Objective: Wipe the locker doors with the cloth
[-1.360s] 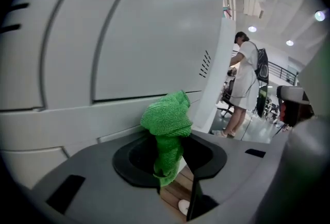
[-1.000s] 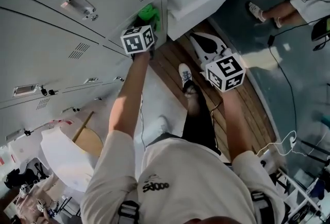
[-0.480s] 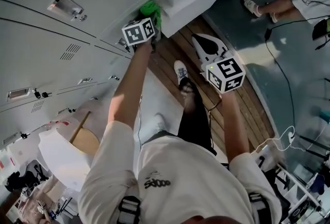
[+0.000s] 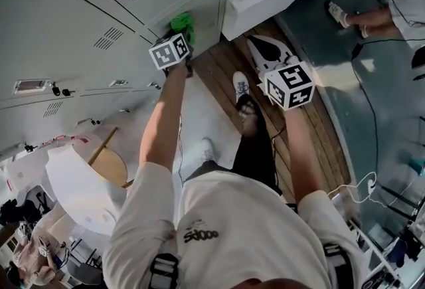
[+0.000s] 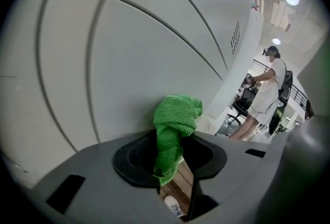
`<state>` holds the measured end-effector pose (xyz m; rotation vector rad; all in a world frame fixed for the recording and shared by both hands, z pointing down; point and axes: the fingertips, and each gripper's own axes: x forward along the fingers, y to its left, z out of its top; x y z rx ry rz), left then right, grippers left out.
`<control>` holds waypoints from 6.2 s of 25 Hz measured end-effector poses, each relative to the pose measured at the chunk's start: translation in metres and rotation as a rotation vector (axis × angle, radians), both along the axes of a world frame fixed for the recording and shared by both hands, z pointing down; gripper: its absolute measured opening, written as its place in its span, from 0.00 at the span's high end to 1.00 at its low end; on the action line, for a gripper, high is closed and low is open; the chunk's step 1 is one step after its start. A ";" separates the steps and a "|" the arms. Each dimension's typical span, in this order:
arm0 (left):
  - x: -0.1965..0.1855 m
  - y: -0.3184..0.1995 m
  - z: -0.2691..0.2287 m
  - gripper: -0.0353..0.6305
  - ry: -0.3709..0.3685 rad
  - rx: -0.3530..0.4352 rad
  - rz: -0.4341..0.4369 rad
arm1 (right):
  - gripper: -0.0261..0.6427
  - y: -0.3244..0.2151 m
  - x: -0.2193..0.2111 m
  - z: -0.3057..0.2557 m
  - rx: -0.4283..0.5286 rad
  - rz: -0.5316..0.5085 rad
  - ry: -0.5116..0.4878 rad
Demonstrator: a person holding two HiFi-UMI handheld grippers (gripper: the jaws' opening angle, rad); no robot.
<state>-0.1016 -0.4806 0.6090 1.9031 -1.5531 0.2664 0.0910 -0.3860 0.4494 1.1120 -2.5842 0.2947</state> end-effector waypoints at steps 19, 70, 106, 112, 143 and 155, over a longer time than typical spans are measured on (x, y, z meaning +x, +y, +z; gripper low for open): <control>-0.015 0.009 0.047 0.74 -0.061 -0.056 0.004 | 0.95 -0.067 -0.032 0.063 -0.079 -0.041 -0.034; 0.100 -0.089 0.233 0.75 0.221 -0.223 -0.138 | 0.95 -0.113 0.024 0.204 -0.185 -0.025 0.036; -0.081 0.052 0.055 0.76 -0.178 0.148 -0.113 | 0.95 0.038 -0.056 0.109 -0.058 -0.003 0.018; -0.059 0.085 -0.048 0.76 -0.123 0.238 -0.011 | 0.95 0.076 -0.040 0.030 0.000 0.076 -0.017; -0.013 0.438 -0.359 0.75 -0.354 0.738 0.453 | 0.95 0.333 -0.076 -0.212 0.429 0.028 0.003; -0.003 0.434 -0.368 0.75 -0.311 0.770 0.484 | 0.95 0.330 -0.079 -0.213 0.434 0.005 0.034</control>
